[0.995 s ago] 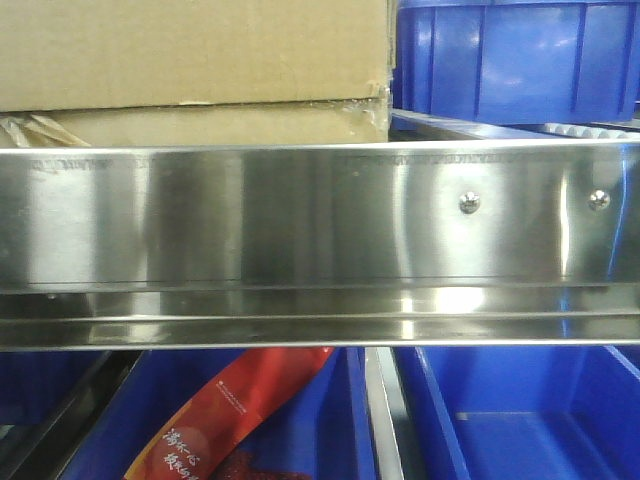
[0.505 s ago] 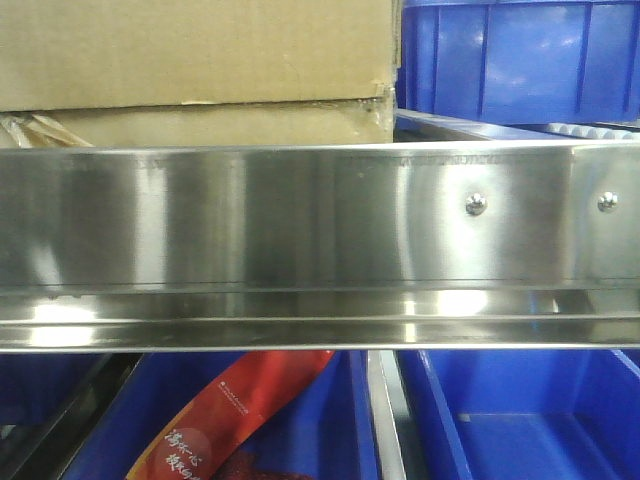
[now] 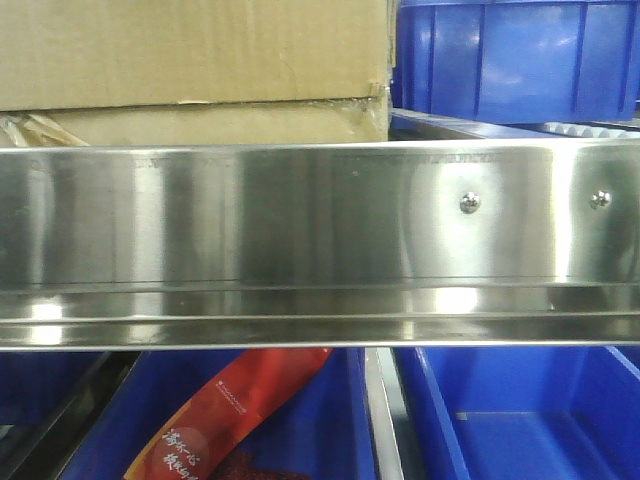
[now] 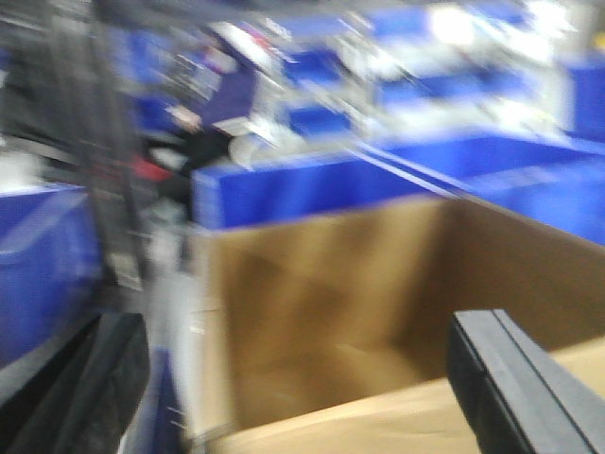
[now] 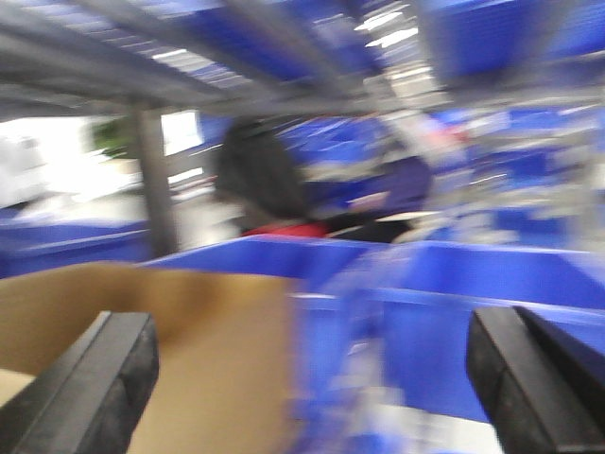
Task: Grab carton from right shelf to conveyor
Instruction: 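Close both grippers on the carton's opposite side walls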
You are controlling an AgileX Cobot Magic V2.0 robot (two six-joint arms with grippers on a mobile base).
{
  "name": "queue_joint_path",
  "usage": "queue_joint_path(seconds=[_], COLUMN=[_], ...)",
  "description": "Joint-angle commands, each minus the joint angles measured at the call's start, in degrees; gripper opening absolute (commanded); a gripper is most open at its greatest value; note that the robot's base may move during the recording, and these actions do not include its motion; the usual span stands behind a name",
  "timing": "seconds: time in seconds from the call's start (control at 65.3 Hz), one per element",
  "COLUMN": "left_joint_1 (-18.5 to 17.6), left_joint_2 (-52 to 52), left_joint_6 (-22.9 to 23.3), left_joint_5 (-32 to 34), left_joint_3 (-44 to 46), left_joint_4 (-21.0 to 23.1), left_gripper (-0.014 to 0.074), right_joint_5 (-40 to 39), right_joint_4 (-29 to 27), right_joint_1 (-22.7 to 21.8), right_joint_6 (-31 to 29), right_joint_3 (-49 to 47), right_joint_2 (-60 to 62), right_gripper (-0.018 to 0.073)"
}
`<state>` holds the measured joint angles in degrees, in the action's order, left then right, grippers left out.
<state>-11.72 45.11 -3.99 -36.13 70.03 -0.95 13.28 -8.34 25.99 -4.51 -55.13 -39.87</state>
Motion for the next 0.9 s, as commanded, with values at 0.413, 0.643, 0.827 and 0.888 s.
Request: queue_joint_path(seconds=[0.413, 0.643, 0.827, 0.888], left_joint_1=[0.60, 1.86, 2.13, 2.76], left_joint_2=[23.53, 32.95, 39.49, 40.66], left_joint_6=[8.83, 10.57, 10.57, 10.57], left_joint_5=[-19.10, -33.77, -33.83, -33.83], left_joint_3=[24.24, 35.39, 44.60, 45.53], left_joint_4=[-6.70, -6.70, -7.72, -7.72], left_gripper=[0.0542, 0.0542, 0.0542, 0.0542], right_joint_5=[41.22, 56.69, 56.69, 56.69], right_joint_4=[1.01, 11.41, 11.04, 12.51], right_joint_1=[9.58, 9.58, 9.69, 9.69], right_joint_6=[7.92, 15.96, 17.92, 18.46], right_joint_3=[-50.40, -71.77, -78.48, -78.48], right_joint_2=[-39.72, -55.23, -60.84, -62.01], right_gripper=[0.0559, 0.0559, 0.0559, 0.0559])
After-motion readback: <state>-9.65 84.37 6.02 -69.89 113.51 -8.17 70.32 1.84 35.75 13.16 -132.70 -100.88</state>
